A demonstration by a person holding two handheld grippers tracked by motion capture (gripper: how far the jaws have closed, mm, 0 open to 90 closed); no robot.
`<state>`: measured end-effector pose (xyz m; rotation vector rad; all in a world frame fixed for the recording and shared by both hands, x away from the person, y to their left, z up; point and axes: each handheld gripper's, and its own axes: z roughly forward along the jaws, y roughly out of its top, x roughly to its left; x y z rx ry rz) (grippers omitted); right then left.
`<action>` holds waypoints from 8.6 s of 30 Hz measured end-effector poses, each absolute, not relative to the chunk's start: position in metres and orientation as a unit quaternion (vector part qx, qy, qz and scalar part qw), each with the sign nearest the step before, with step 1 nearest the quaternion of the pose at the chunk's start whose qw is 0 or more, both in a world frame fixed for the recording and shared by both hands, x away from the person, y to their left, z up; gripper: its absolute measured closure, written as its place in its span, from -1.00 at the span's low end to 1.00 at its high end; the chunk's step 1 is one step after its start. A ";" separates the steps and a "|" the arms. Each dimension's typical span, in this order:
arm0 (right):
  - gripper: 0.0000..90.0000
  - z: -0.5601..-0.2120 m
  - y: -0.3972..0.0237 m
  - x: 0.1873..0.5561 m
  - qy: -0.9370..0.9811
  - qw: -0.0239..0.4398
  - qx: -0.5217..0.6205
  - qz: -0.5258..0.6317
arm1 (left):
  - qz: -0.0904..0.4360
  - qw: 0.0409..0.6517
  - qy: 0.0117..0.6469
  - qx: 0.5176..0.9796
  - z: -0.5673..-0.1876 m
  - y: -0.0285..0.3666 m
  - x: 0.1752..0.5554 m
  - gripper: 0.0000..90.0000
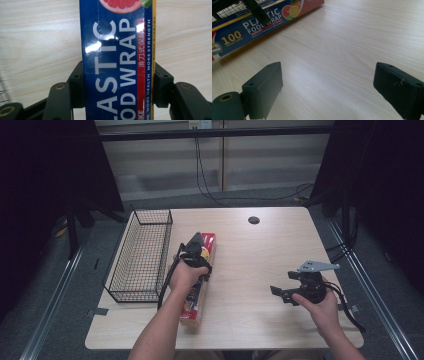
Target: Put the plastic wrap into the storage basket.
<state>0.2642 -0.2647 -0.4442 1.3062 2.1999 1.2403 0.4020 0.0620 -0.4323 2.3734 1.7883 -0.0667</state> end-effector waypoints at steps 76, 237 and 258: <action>-0.95 -0.448 -0.261 0.265 0.782 0.135 0.431 0.430 | -0.014 0.112 0.614 0.782 -0.344 0.117 0.415 -0.03; -0.95 -0.451 -0.260 0.266 0.790 0.121 0.428 0.422 | 0.008 0.072 0.695 0.716 -0.391 0.234 0.432 -0.05; -0.95 -0.451 -0.259 0.266 0.793 0.118 0.425 0.420 | 0.011 0.087 0.694 0.714 -0.395 0.237 0.430 -0.10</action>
